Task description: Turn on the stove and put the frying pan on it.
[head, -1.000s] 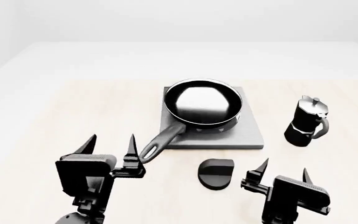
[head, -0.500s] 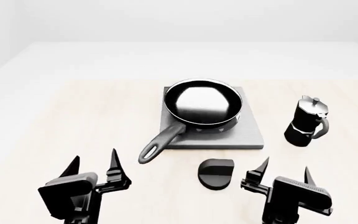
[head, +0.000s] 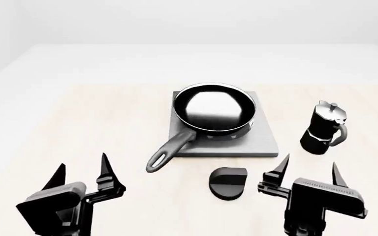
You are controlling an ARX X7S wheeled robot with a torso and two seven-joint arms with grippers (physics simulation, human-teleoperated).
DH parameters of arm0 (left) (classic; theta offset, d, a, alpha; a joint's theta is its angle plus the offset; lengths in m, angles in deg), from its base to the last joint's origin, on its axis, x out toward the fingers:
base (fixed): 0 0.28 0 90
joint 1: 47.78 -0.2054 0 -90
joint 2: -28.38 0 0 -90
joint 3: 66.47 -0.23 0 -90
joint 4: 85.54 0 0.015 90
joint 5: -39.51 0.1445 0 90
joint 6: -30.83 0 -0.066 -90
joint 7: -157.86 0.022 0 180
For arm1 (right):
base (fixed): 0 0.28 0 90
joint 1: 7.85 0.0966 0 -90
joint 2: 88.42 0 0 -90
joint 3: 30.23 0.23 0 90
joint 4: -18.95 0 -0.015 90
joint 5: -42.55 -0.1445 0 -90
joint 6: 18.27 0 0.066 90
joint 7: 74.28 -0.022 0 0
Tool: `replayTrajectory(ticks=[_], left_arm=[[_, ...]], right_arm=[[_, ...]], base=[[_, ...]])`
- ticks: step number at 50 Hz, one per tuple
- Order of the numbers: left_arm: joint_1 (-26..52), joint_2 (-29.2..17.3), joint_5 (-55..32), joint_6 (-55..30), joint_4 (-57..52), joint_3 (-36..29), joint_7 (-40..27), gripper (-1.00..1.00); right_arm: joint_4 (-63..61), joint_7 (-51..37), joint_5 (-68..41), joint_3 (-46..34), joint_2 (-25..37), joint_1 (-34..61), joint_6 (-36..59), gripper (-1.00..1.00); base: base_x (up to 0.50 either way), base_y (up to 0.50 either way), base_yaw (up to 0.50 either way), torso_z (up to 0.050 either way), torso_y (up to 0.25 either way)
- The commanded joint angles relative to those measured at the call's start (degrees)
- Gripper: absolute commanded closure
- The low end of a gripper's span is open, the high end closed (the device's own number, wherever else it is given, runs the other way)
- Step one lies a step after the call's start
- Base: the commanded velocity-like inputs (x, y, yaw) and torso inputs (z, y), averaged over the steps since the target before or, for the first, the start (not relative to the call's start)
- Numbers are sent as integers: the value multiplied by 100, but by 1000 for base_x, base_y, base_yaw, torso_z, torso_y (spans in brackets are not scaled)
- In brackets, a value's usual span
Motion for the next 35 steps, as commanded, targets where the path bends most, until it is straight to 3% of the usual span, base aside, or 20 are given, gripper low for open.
replayTrajectory(ticks=[1,24,35], left_arm=[[-116,-193,43,-219,-558,54,-257,-100],[-481,-660,-126,-624,-2092,173,-583,-100],[-539,-755,-214,-620,-2397,283,-662,-100]], right_arm=[[-989,-75,-11,89,266,-111,581,-100],[-3149,-311,-232,591,809,-380,1897,-100],[-3386,-331,-285,683,895,-425,2105,-100]], base=[[0,0,0,0,0],[0,0,0,0,0],[0,0,0,0,0]])
